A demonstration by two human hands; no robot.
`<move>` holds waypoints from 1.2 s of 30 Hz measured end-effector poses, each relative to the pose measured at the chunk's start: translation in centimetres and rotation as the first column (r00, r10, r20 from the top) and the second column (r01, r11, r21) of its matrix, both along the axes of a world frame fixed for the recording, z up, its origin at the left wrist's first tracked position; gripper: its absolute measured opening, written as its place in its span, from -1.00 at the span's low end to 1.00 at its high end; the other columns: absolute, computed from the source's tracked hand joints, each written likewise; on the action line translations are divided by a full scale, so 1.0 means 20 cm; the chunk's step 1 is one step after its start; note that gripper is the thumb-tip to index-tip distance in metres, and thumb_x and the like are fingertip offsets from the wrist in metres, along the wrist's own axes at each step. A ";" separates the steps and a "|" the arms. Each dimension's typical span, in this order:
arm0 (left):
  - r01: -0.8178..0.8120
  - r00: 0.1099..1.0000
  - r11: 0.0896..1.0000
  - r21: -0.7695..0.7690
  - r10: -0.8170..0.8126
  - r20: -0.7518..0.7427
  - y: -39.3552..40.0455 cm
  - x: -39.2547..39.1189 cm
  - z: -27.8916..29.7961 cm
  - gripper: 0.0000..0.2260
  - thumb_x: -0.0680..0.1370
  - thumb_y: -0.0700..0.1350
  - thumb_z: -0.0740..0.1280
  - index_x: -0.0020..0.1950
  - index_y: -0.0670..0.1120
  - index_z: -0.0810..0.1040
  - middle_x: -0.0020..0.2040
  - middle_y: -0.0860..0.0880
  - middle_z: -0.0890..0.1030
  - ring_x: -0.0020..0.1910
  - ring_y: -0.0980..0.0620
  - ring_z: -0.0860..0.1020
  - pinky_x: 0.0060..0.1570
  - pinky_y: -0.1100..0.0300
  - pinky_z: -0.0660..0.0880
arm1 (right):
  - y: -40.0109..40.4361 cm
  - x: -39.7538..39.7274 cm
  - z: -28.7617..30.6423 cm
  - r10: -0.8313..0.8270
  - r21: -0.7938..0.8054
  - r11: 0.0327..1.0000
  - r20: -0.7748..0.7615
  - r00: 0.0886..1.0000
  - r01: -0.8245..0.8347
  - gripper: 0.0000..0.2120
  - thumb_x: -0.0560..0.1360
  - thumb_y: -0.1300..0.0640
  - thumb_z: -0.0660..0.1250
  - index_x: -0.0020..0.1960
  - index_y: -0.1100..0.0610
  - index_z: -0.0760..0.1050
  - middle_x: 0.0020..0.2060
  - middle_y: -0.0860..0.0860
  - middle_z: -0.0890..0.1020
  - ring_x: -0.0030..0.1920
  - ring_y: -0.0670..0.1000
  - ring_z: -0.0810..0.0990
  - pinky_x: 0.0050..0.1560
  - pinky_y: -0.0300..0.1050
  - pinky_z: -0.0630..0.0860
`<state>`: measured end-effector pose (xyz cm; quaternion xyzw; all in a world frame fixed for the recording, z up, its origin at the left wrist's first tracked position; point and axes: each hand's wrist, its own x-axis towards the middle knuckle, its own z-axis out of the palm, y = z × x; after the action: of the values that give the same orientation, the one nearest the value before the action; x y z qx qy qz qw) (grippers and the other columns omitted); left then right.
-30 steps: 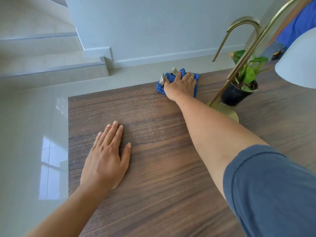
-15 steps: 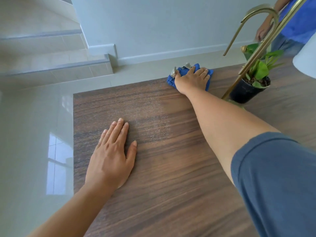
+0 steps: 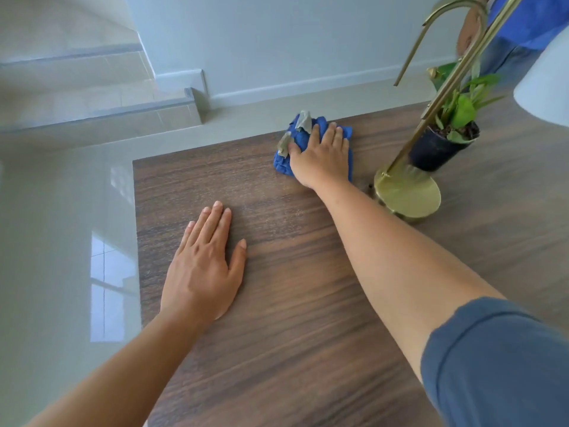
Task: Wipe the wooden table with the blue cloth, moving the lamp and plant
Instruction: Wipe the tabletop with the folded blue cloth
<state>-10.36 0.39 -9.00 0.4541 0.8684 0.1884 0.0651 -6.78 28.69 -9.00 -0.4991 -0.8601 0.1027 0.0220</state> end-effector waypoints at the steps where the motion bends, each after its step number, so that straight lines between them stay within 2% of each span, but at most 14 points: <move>1: -0.001 1.000 1.000 0.004 0.001 0.002 0.00 0.00 0.00 -0.43 0.66 0.17 0.01 0.63 -0.02 0.08 0.63 0.09 0.02 0.59 0.19 -0.11 0.57 0.16 -0.13 | 0.09 -0.02 0.01 -0.065 -0.002 0.998 0.000 0.998 0.065 -0.22 0.60 -0.33 -0.10 0.63 0.17 -0.04 0.60 0.26 -0.05 0.60 0.22 -0.12 0.57 0.15 -0.18; 3: 0.000 1.000 1.000 0.007 0.000 0.001 0.01 0.01 0.01 -0.43 0.67 0.18 0.01 0.63 -0.01 0.07 0.63 0.10 0.01 0.59 0.20 -0.11 0.57 0.16 -0.13 | 0.22 -0.06 0.01 -0.118 0.008 0.993 0.032 0.992 0.118 -0.21 0.59 -0.35 -0.11 0.63 0.14 0.00 0.59 0.27 -0.03 0.59 0.25 -0.10 0.56 0.19 -0.17; 7: 0.000 1.000 1.000 -0.001 0.000 -0.008 0.01 0.00 0.00 -0.43 0.67 0.18 0.02 0.64 -0.01 0.06 0.63 0.08 0.02 0.59 0.18 -0.10 0.57 0.16 -0.13 | 0.25 -0.06 0.02 -0.077 0.006 0.997 0.055 0.996 0.077 -0.27 0.58 -0.36 -0.14 0.63 0.02 0.03 0.60 0.25 -0.04 0.59 0.25 -0.12 0.55 0.22 -0.17; 12: 0.010 1.000 1.000 -0.016 -0.010 -0.012 0.00 0.00 0.00 -0.43 0.66 0.16 0.04 0.63 -0.03 0.09 0.63 0.05 0.05 0.60 0.15 -0.07 0.57 0.15 -0.13 | -0.12 0.10 0.02 0.058 -0.014 0.998 0.006 0.998 -0.058 -0.23 0.58 -0.38 -0.16 0.64 0.04 -0.08 0.59 0.28 -0.14 0.59 0.25 -0.19 0.56 0.18 -0.22; 16: 0.012 0.999 1.000 -0.020 -0.012 -0.037 0.01 -0.01 -0.01 -0.42 0.66 0.18 0.01 0.62 -0.07 0.14 0.62 0.01 0.09 0.60 0.11 -0.02 0.57 0.13 -0.10 | -0.39 0.32 0.01 -0.051 -0.015 0.999 0.012 0.999 0.051 -0.19 0.59 -0.37 -0.11 0.64 0.13 -0.13 0.58 0.31 -0.17 0.58 0.27 -0.22 0.56 0.19 -0.24; 19: 0.009 1.000 1.000 -0.026 -0.009 -0.027 0.01 -0.01 -0.01 -0.42 0.66 0.17 0.03 0.62 -0.07 0.15 0.62 0.01 0.10 0.60 0.11 -0.02 0.57 0.12 -0.09 | -0.45 0.38 -0.01 -0.063 -0.019 0.998 0.001 0.998 0.063 -0.19 0.59 -0.36 -0.09 0.63 0.14 -0.13 0.57 0.32 -0.18 0.58 0.27 -0.23 0.56 0.20 -0.24; 27: 0.005 0.999 0.999 -0.035 -0.007 -0.051 0.01 0.00 -0.01 -0.43 0.66 0.15 0.05 0.62 -0.08 0.14 0.63 0.01 0.09 0.60 0.12 -0.02 0.57 0.13 -0.10 | -0.22 0.34 0.01 0.067 -0.014 0.998 0.037 0.997 -0.066 -0.16 0.56 -0.42 -0.12 0.64 0.11 -0.12 0.58 0.31 -0.16 0.59 0.26 -0.21 0.56 0.18 -0.21; 31: 0.008 0.999 0.999 -0.044 -0.010 -0.052 0.01 0.00 0.00 -0.42 0.66 0.16 0.04 0.63 -0.07 0.12 0.63 0.01 0.08 0.60 0.13 -0.04 0.57 0.12 -0.10 | -0.42 0.56 0.01 0.156 0.002 0.988 0.004 0.988 -0.156 -0.17 0.57 -0.39 -0.12 0.64 0.14 -0.11 0.59 0.26 -0.15 0.60 0.21 -0.19 0.58 0.12 -0.18; 36: 0.000 0.999 0.999 -0.044 -0.002 -0.052 0.02 0.00 0.00 -0.43 0.67 0.16 0.04 0.63 -0.07 0.12 0.63 0.01 0.07 0.60 0.12 -0.05 0.57 0.12 -0.10 | -0.58 0.75 0.02 0.218 0.006 0.976 0.065 0.974 -0.219 -0.16 0.56 -0.38 -0.14 0.64 0.13 -0.13 0.60 0.25 -0.16 0.60 0.19 -0.20 0.58 0.09 -0.18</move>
<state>-10.43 0.76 -9.03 0.4578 0.8734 0.1576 0.0527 8.14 17.19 -8.52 -0.4044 -0.9107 0.0829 -0.0137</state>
